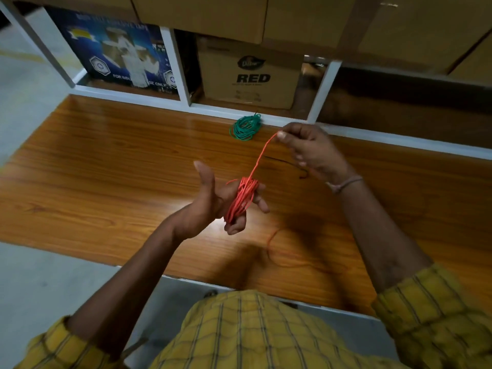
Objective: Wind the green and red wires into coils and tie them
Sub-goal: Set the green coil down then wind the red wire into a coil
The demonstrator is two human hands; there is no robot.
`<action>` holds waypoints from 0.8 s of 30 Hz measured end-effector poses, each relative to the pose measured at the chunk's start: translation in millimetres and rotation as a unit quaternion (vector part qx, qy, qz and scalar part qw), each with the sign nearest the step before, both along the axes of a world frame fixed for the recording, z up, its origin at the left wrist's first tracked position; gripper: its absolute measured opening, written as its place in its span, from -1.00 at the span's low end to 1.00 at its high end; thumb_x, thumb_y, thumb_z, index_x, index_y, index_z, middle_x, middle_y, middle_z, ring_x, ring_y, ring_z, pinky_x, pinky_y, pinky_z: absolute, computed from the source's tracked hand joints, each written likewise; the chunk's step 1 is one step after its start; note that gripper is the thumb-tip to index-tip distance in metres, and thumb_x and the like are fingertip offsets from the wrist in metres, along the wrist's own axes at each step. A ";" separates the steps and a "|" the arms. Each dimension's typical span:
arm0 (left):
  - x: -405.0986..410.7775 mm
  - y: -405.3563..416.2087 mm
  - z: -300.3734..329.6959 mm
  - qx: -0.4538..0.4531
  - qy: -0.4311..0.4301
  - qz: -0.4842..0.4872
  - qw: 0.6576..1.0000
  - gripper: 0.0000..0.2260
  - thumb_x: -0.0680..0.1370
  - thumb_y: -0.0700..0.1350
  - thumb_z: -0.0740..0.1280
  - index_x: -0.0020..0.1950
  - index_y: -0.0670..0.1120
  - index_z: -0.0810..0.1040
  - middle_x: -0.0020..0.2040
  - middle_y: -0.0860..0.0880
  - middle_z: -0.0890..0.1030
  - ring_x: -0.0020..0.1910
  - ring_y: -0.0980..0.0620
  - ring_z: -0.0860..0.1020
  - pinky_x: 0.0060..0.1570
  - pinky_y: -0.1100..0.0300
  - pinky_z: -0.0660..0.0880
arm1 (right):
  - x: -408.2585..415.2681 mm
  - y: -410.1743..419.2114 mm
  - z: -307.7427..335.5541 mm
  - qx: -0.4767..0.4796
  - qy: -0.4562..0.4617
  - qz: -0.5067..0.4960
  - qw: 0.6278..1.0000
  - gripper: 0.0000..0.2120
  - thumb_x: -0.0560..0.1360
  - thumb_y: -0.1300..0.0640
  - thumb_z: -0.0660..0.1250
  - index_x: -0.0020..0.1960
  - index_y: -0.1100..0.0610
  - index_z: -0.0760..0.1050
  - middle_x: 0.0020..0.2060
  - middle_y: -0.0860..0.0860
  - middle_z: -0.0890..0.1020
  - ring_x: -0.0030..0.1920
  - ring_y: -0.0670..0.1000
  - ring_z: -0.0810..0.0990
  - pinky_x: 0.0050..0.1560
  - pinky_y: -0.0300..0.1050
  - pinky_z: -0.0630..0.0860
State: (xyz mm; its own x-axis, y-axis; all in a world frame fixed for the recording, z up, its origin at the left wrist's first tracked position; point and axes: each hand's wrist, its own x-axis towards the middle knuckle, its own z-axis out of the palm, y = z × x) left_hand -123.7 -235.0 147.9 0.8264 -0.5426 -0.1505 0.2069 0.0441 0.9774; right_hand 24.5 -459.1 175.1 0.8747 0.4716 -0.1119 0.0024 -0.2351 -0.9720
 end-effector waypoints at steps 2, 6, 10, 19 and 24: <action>2.1 -1.0 7.9 -0.055 0.007 0.000 0.998 0.30 0.22 0.75 -0.18 0.59 -0.22 0.28 0.38 -0.35 0.51 -0.30 -0.10 0.43 -0.26 0.05 0.37 | -5.1 6.8 -24.1 -0.085 -0.015 -0.017 0.996 -0.76 0.69 0.04 0.30 0.11 0.19 0.64 -0.42 -0.13 0.50 -0.49 -0.18 0.35 -0.49 -0.29 0.27; 9.2 0.9 28.0 -0.135 0.008 0.044 0.990 0.26 0.29 0.59 -0.46 0.62 -0.25 0.25 0.41 -0.32 0.51 -0.24 -0.13 0.45 -0.15 -0.01 0.41 | -46.5 19.4 -56.1 -0.159 -0.034 0.072 0.984 -0.75 0.71 0.00 0.26 -0.04 0.03 0.65 -0.28 0.03 0.59 -0.37 -0.15 0.51 -0.34 -0.17 0.45; 22.3 11.1 36.7 -0.147 -0.010 0.137 0.980 0.21 0.36 0.53 -0.55 0.64 -0.25 0.19 0.54 -0.33 0.42 -0.09 -0.17 0.57 0.02 -0.11 0.41 | -93.7 30.4 -58.3 -0.147 -0.002 0.155 0.977 -0.76 0.72 0.00 0.23 0.08 -0.03 0.68 -0.33 0.13 0.59 -0.45 -0.11 0.53 -0.39 -0.23 0.48; 41.5 15.2 19.2 0.034 0.002 0.305 0.952 0.09 0.26 0.53 -0.34 0.46 -0.08 0.46 0.03 -0.27 0.76 0.16 -0.36 0.68 0.28 -0.01 0.61 | -89.5 23.2 -12.7 -0.150 -0.128 0.236 0.952 -0.86 0.64 0.03 0.37 0.03 0.05 0.68 -0.37 0.08 0.61 -0.35 0.07 0.58 -0.32 0.04 0.48; 33.2 19.6 5.4 0.066 0.010 0.229 0.971 0.06 0.13 0.76 -0.08 0.24 0.03 0.56 0.17 -0.55 0.56 -0.07 -0.35 0.66 -0.10 0.11 0.65 | -64.5 2.3 24.7 -0.034 -0.043 0.230 0.972 -0.79 0.65 0.07 0.37 0.03 0.24 0.62 -0.44 0.03 0.47 -0.52 -0.08 0.39 -0.52 -0.22 0.37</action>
